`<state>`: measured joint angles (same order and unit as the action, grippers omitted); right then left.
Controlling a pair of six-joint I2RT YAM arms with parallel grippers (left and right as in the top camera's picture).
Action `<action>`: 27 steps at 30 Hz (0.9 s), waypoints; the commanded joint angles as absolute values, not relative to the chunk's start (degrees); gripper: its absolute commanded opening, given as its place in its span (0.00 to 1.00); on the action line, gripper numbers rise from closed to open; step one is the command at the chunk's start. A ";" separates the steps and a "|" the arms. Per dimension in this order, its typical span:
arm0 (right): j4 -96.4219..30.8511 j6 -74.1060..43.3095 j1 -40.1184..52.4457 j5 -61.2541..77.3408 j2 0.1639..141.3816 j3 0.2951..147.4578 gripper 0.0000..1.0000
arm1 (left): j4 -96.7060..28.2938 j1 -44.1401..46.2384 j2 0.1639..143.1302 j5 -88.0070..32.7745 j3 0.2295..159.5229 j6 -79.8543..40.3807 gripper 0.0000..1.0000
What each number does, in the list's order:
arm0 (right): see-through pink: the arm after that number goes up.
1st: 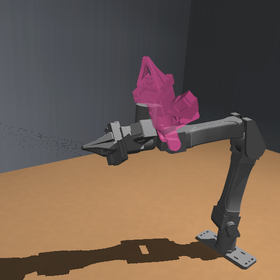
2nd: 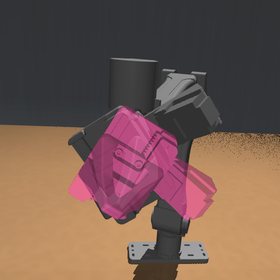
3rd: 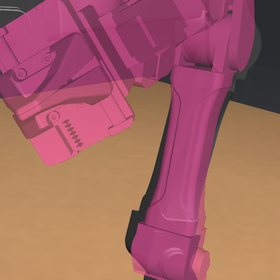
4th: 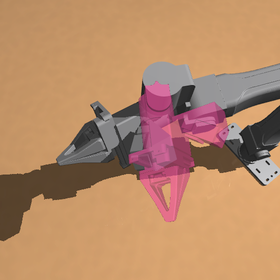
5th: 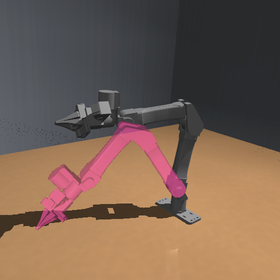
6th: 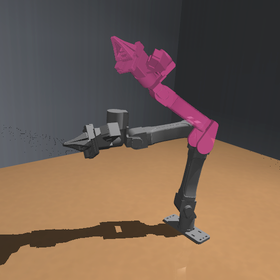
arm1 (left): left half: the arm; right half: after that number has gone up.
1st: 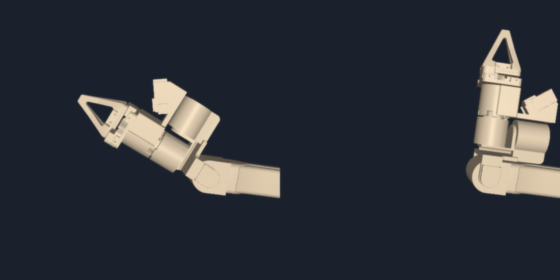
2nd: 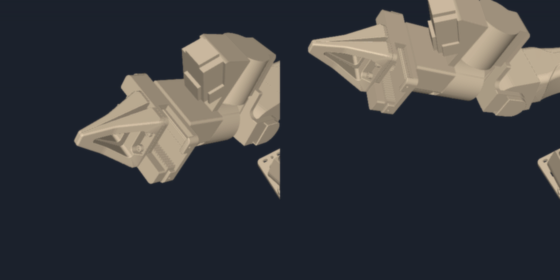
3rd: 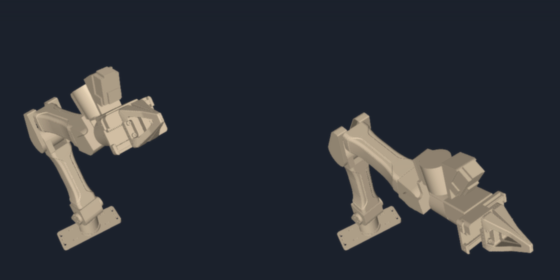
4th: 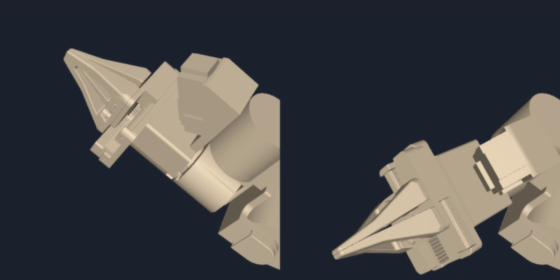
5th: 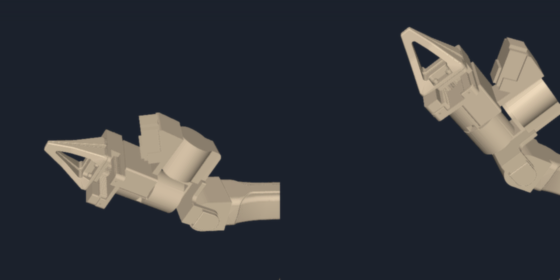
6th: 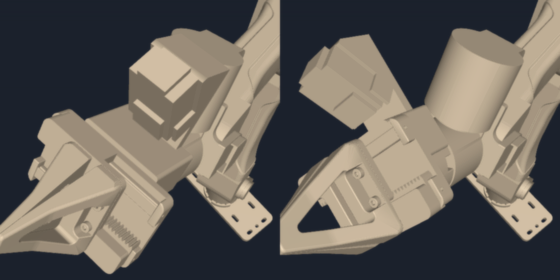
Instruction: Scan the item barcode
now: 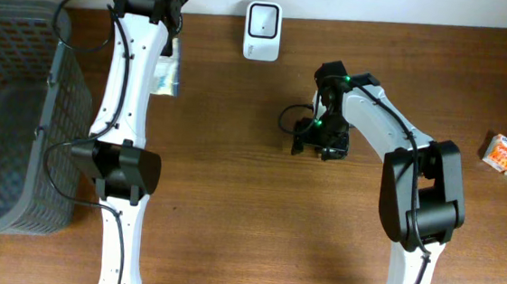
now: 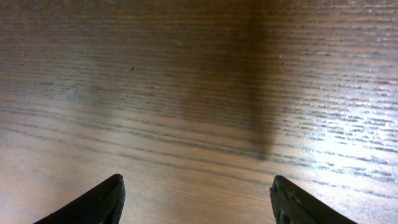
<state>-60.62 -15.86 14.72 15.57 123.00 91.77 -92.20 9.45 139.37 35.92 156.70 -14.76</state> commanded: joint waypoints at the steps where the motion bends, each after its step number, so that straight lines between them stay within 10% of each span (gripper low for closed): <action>1: -59.96 -15.42 14.96 15.88 123.20 91.29 0.75 | -93.10 10.48 138.98 44.49 157.32 -14.52 0.00; 9: -62.35 -14.17 14.13 16.12 123.09 93.17 0.75 | -95.22 20.73 139.94 44.16 149.16 -19.31 0.00; 18: -91.48 -5.87 -1.98 15.90 122.83 130.28 0.85 | -90.06 36.49 139.92 24.53 139.70 -20.32 0.00; 23: -97.32 -4.47 -7.64 16.05 122.54 139.20 0.85 | -90.26 39.24 139.92 5.89 139.72 -19.66 0.44; 27: -97.32 -4.49 -6.68 16.38 122.56 139.17 0.85 | -93.34 36.25 139.90 5.34 143.81 -19.66 0.52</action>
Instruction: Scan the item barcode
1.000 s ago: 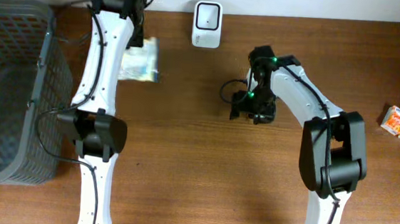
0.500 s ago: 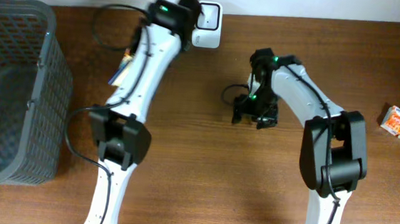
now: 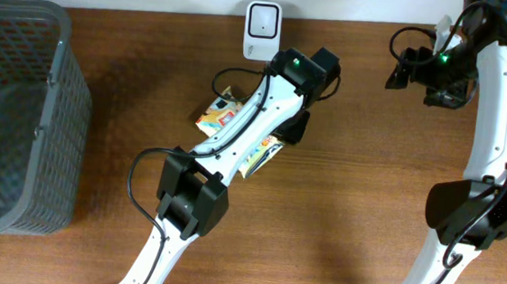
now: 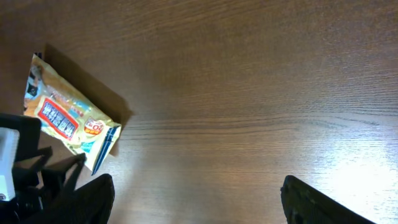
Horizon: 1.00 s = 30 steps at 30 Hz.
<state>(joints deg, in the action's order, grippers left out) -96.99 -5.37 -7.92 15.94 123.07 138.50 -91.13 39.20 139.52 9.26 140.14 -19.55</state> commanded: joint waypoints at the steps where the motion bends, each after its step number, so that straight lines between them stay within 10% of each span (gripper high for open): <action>1: -97.32 -4.47 -5.72 17.85 122.61 139.04 0.84 | -94.72 34.22 139.90 5.34 146.56 -19.66 0.52; 15: -61.06 5.58 24.08 14.15 123.26 109.32 0.78 | -87.46 4.58 140.05 8.82 156.05 -23.73 0.62; 18: -47.83 7.49 30.92 4.21 123.26 102.30 0.91 | -88.38 3.31 140.05 8.82 156.05 -23.79 0.99; 22: -38.41 13.30 35.18 4.21 123.39 96.97 0.95 | -88.49 3.07 140.07 8.84 156.05 -23.94 0.99; 30: -36.58 13.08 35.24 4.19 126.23 93.36 0.49 | -88.95 2.00 140.09 9.02 156.05 -24.62 0.99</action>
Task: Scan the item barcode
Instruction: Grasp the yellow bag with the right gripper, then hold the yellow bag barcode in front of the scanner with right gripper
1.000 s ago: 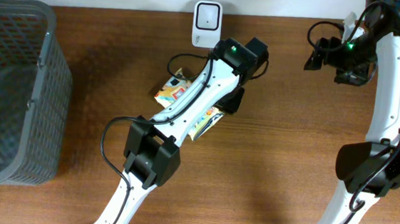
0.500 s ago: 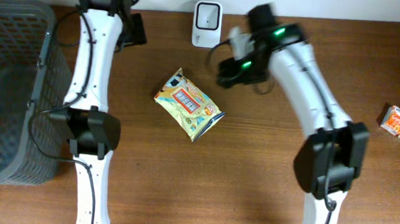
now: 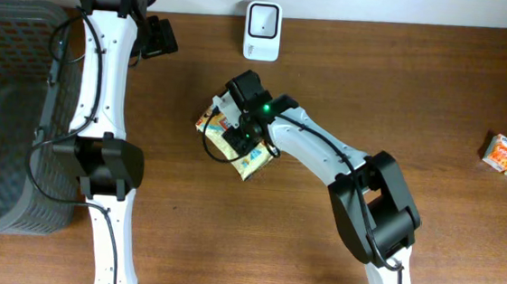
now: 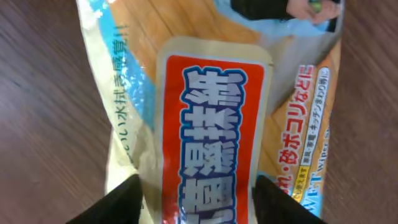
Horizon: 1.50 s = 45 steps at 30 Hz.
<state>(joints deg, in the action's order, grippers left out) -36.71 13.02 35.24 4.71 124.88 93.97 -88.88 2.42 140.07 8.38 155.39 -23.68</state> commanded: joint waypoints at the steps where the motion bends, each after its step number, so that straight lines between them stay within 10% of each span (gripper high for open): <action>1: -36.56 13.06 35.20 3.97 126.45 93.34 0.38 | -88.95 2.02 140.09 8.97 156.05 -24.64 0.99; 4: -35.44 9.74 35.14 -1.37 126.48 93.38 0.04 | -88.58 2.07 140.09 8.80 156.05 -24.64 0.99; 22: -43.29 2.15 29.98 -3.57 123.28 102.48 0.04 | -88.55 2.07 140.09 8.82 156.05 -24.64 0.99; 23: -44.01 0.69 29.98 -3.64 123.28 101.60 0.11 | -88.55 2.07 140.09 8.80 156.05 -24.64 0.99; 24: -43.90 0.36 29.98 -3.64 123.28 101.51 0.58 | -88.53 2.07 140.09 8.82 156.05 -24.64 0.99; 25: -43.09 0.36 29.98 -3.66 123.28 101.51 0.71 | -88.53 2.07 140.09 8.80 156.05 -24.64 0.99; 35: -38.52 -2.02 29.87 -3.68 132.49 101.51 0.72 | -88.55 2.07 140.09 8.80 156.05 -24.64 0.99; 37: -38.74 -2.04 29.85 -3.66 133.51 101.51 0.66 | -88.55 2.07 140.09 8.82 156.05 -24.64 0.99; 41: -38.54 -2.07 29.74 -3.66 133.78 101.54 0.04 | -88.53 2.07 140.09 8.82 156.05 -24.64 0.99; 45: -38.57 -2.46 29.26 -3.92 132.09 105.10 0.04 | -88.55 2.07 140.09 8.80 156.05 -24.64 0.99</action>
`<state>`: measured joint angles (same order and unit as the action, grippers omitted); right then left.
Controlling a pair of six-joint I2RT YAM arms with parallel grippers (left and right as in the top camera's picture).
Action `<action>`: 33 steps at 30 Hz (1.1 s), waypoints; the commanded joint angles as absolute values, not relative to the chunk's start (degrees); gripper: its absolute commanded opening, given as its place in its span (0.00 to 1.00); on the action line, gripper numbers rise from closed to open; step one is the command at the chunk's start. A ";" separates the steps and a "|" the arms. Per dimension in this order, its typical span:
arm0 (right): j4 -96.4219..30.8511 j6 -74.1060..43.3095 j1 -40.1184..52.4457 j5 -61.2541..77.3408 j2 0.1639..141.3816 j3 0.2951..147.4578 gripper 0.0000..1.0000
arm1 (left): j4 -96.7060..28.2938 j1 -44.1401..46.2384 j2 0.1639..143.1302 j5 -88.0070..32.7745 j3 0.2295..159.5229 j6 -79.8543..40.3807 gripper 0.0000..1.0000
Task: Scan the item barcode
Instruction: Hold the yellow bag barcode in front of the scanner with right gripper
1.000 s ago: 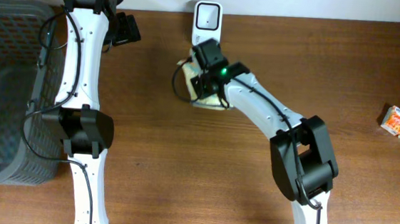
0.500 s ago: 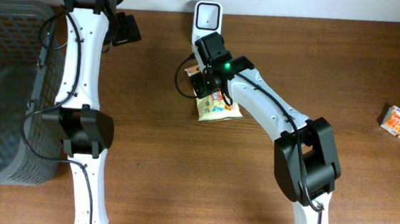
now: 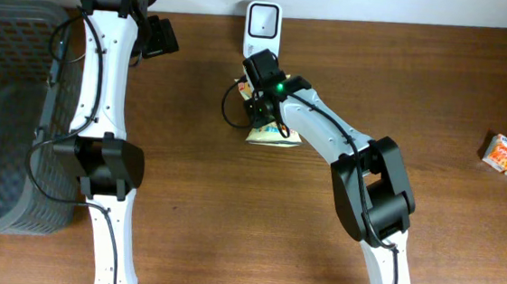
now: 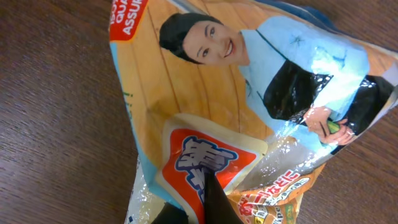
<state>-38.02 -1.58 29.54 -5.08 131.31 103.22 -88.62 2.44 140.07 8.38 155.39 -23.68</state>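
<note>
A crumpled packet of wipes (image 4: 249, 106), printed with a woman in blue and a red label, fills the right wrist view. My right gripper (image 4: 208, 199) is shut on it, the film pinched and creased between the dark fingers. Overhead, the packet (image 3: 274, 136) sits under the right gripper (image 3: 264, 117), just in front of the white scanner (image 3: 263, 20) at the table's back edge. My left gripper (image 3: 160, 37) hangs at the back left, far from the packet; its jaws are too dark to read.
A grey mesh basket (image 3: 2, 113) stands at the left edge of the table. Small cartons (image 3: 502, 151) and a teal object lie at the far right. The brown wooden table (image 3: 228, 231) carries everything.
My right gripper was open astride the flat packet at mid-table. Now it is shut on the packet, which is crumpled and lies nearer the scanner. The left arm has not moved.
First my right gripper stood open over bare wood while the left arm was at the back left. Then the left arm reached to the packet below the scanner, the right arm far right. Later the left arm was back and the right gripper straddled the packet; now it grips it.
</note>
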 commanded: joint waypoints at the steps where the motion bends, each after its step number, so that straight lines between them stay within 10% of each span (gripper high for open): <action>1: -38.70 -2.44 29.21 -4.97 131.35 107.28 0.04 | -88.53 2.07 140.09 8.82 156.05 -24.64 0.99; 14: -16.80 11.81 28.21 -20.40 130.78 122.96 0.04 | -88.55 2.07 140.09 8.80 156.05 -24.64 0.99; 33: -2.46 -0.27 20.93 -28.34 131.17 122.96 0.04 | -88.53 2.07 140.09 8.82 156.05 -24.64 0.99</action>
